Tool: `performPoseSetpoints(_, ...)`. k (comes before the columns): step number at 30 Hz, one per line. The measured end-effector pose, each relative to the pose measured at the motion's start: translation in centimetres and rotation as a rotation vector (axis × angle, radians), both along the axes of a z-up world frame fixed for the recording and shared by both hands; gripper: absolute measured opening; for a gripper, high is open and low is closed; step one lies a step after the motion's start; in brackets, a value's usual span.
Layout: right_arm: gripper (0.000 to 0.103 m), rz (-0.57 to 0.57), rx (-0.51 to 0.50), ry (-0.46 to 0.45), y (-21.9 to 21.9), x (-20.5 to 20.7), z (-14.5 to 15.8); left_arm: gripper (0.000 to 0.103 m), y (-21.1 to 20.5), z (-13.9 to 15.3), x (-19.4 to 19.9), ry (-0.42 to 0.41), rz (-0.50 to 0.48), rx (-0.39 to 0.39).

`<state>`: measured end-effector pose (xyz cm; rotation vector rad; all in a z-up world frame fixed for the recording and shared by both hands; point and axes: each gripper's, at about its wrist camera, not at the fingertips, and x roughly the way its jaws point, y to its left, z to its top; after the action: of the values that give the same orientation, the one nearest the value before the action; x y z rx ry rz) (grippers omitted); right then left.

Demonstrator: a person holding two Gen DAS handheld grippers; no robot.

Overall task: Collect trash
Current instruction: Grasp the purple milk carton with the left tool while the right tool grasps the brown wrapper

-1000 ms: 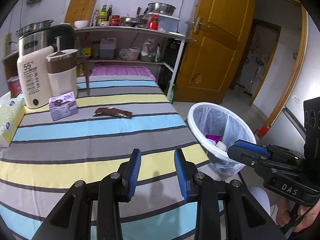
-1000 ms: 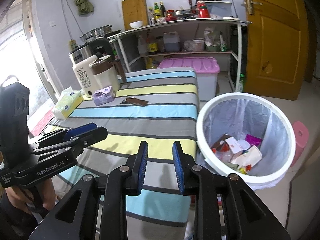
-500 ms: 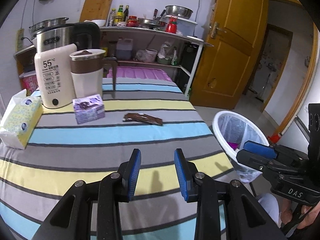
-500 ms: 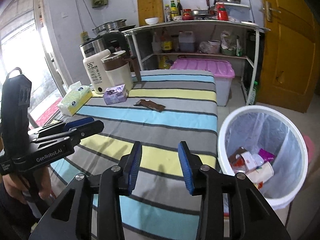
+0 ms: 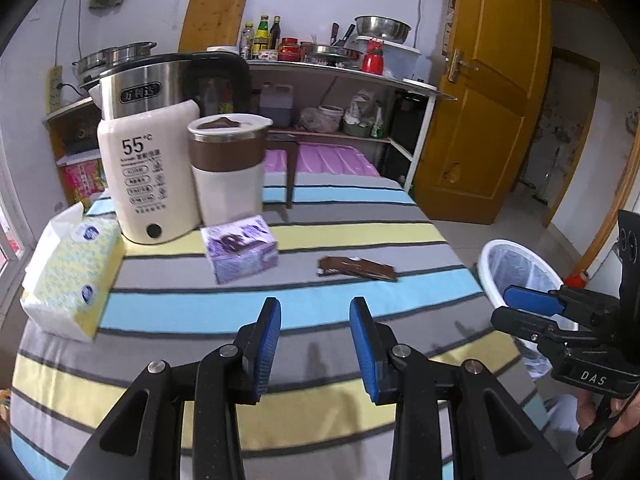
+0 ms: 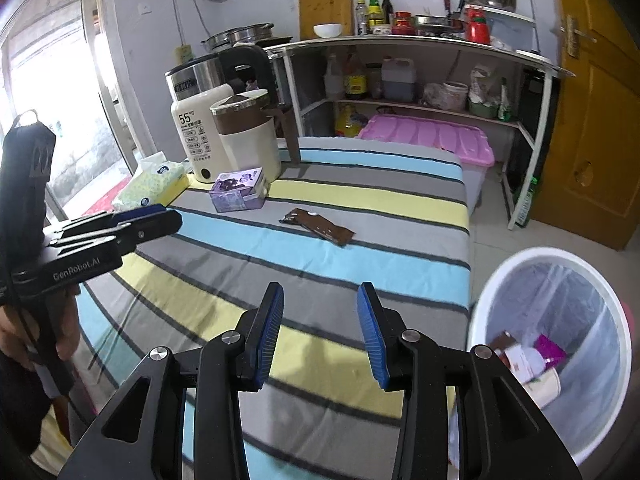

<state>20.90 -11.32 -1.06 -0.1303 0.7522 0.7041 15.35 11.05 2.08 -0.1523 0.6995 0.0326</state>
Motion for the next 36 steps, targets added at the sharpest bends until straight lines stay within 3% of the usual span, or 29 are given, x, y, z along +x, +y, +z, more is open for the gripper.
performPoseSetpoints(6, 0.040, 0.053, -0.034, -0.008, 2.4, 2.1, -0.7, 0.038, 3.0, -0.4, 1.8, 0.009, 0.006, 0.009)
performPoseSetpoints(15, 0.040, 0.133, -0.109, -0.020, 6.4, 5.9, -2.6, 0.050, 6.7, -1.7, 5.9, 0.015, -0.034, 0.025)
performPoseSetpoints(23, 0.041, 0.153, -0.161, -0.004, 9.1, 9.5, -4.9, 0.056, 9.4, -2.8, 9.3, 0.005, -0.066, -0.009)
performPoseSetpoints(30, 0.041, 0.172, -0.191, 0.039, 10.2, 10.7, -6.4, 0.061, 9.9, -3.4, 11.6, 0.002, -0.145, -0.011)
performPoseSetpoints(33, 0.041, 0.169, -0.160, 0.069, 9.6, 10.7, -6.3, 0.062, 9.4, -3.9, 12.4, 0.018, -0.203, 0.004)
performPoseSetpoints(35, 0.038, 0.165, -0.135, 0.101, 9.3, 10.8, -6.2, 0.062, 9.2, -4.3, 12.8, 0.030, -0.224, 0.016)
performPoseSetpoints(36, 0.031, 0.163, -0.135, 0.107, 9.2, 10.6, -6.2, 0.063, 9.1, -4.5, 12.8, 0.028, -0.231, 0.027)
